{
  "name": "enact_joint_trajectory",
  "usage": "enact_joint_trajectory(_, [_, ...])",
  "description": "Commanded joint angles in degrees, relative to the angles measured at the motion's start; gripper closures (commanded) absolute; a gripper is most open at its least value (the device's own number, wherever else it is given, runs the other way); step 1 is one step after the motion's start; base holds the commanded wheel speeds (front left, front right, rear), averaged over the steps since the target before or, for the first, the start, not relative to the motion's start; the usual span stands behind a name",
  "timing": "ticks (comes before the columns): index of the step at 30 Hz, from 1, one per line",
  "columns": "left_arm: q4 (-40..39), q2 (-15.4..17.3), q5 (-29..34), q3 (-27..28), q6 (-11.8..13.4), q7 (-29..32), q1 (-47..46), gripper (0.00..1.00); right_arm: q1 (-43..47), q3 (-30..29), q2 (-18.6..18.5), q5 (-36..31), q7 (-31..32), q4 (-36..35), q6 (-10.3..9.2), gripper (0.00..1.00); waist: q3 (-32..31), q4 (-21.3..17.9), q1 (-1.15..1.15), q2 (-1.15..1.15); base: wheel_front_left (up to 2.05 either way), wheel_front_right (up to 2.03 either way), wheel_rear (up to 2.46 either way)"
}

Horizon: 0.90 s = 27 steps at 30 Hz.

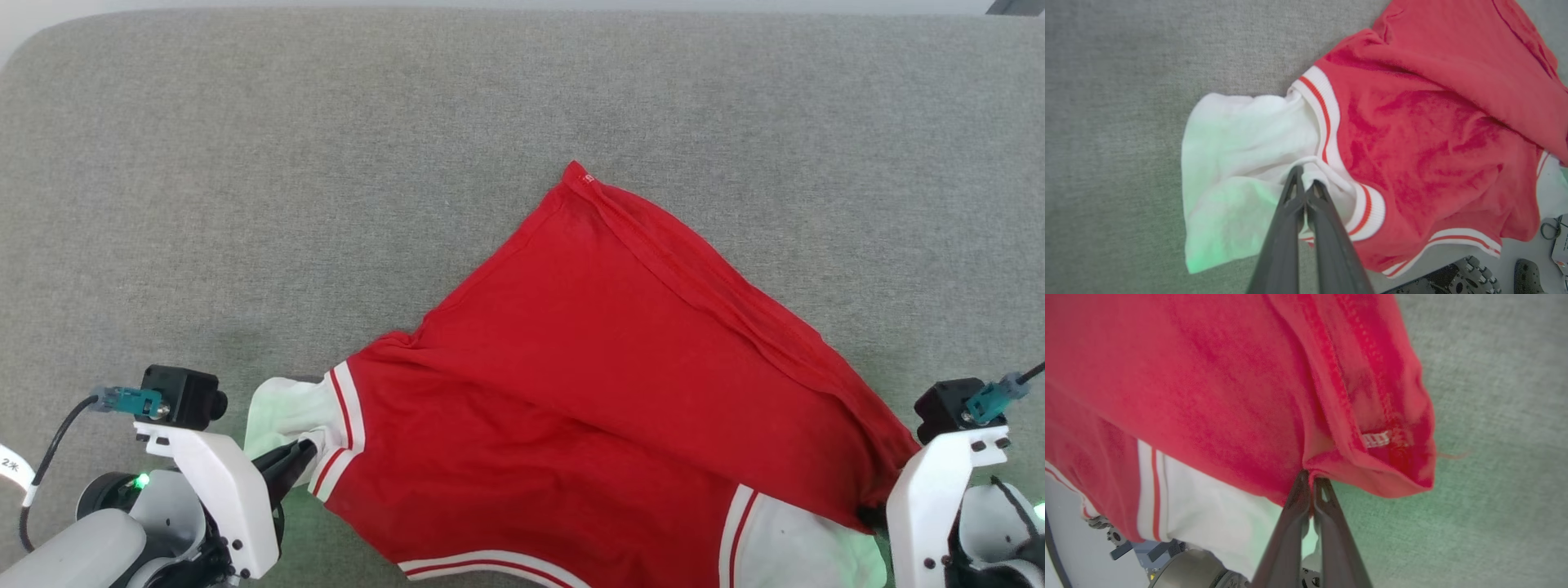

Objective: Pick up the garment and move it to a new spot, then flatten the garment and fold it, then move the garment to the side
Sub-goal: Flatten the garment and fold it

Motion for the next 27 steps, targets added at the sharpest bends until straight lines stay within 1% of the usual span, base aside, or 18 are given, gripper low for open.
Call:
enact_joint_trajectory(1, [-0.05,-0.01,0.04,0.11,0.19,-0.03,-0.31,1.0,0.21,0.33,0.34,-0.86,-2.03,1.22,-0.04,0.78,0.0,-0.05,0.0,0.0,0.0,0.0,0.0])
enact_joint_trajectory(2, [-0.02,-0.13,0.12,0.04,0.13,0.05,-0.4,1.0,0.08,0.64,0.22,-1.66,-3.5,2.24,-0.04,0.64,-0.04,-0.07,0.0,0.0,0.0,0.0,0.0])
enact_joint_trajectory(3, [0.06,-0.22,0.17,-0.01,0.04,0.12,-0.48,1.0,-0.13,1.22,-0.28,-2.12,-4.69,2.89,-0.04,0.37,-0.09,-0.08,0.0,0.0,0.0,0.0,0.0])
enact_joint_trajectory(4, [0.31,-0.22,0.27,-0.06,-0.03,0.06,-0.42,1.0,-0.87,1.45,-0.43,-2.79,-6.34,3.98,-0.05,0.0,-0.4,-0.2,0.0,0.0,0.0,0.0,0.0])
enact_joint_trajectory(7, [0.44,-0.18,0.08,-0.15,-0.06,-0.13,0.14,1.0,-1.11,2.14,-1.19,-2.46,-6.18,2.43,-0.05,0.0,-1.06,-0.37,0.0,0.0,0.0,0.0,0.0])
enact_joint_trajectory(11, [0.1,-0.02,-0.16,-0.22,0.02,-0.39,0.96,1.0,-1.33,1.9,-2.15,-0.89,-4.45,-3.52,-0.04,0.0,-1.88,-0.23,0.0,0.0,0.0,0.0,0.0])
enact_joint_trajectory(15, [-0.42,0.13,-0.23,-0.32,0.27,-0.39,1.35,1.0,-2.53,0.99,-2.04,-0.25,-2.73,-10.29,-0.04,0.0,-2.41,0.25,0.0,0.0,0.0,0.0,0.0])
enact_joint_trajectory(18, [-0.76,-0.04,0.1,-0.53,0.28,-0.13,1.1,1.0,-5.1,1.32,-1.92,-0.61,-2.9,-14.21,-0.04,0.0,-2.41,1.01,0.0,0.0,0.0,0.0,0.0])
enact_joint_trajectory(20, [-0.9,-0.4,0.4,-0.71,0.22,-0.01,0.54,1.0,-7.4,1.77,-1.09,-0.76,-3.93,-14.76,-0.04,0.0,-2.24,1.75,0.0,0.0,0.0,0.0,0.0])
enact_joint_trajectory(22, [-0.97,-0.87,0.82,-0.86,-0.1,0.32,-0.18,1.0,-10.25,3.61,-2.42,-1.36,-5.17,-14.09,-0.03,0.0,-1.93,2.77,0.0,0.0,0.0,0.0,0.0])
enact_joint_trajectory(24, [-0.9,-1.17,1.0,-1.01,-0.16,0.61,-0.47,1.0,-11.62,4.49,-2.27,-1.14,-5.83,-13.03,-0.04,0.0,-1.79,3.28,0.0,0.0,0.0,0.0,0.0])
enact_joint_trajectory(27, [-0.56,-2.34,1.91,-1.64,-0.79,1.31,-1.85,1.0,-16.91,7.41,-3.14,-0.18,-8.48,-9.33,-0.03,0.0,-1.15,5.28,0.0,0.0,0.0,0.0,0.0])
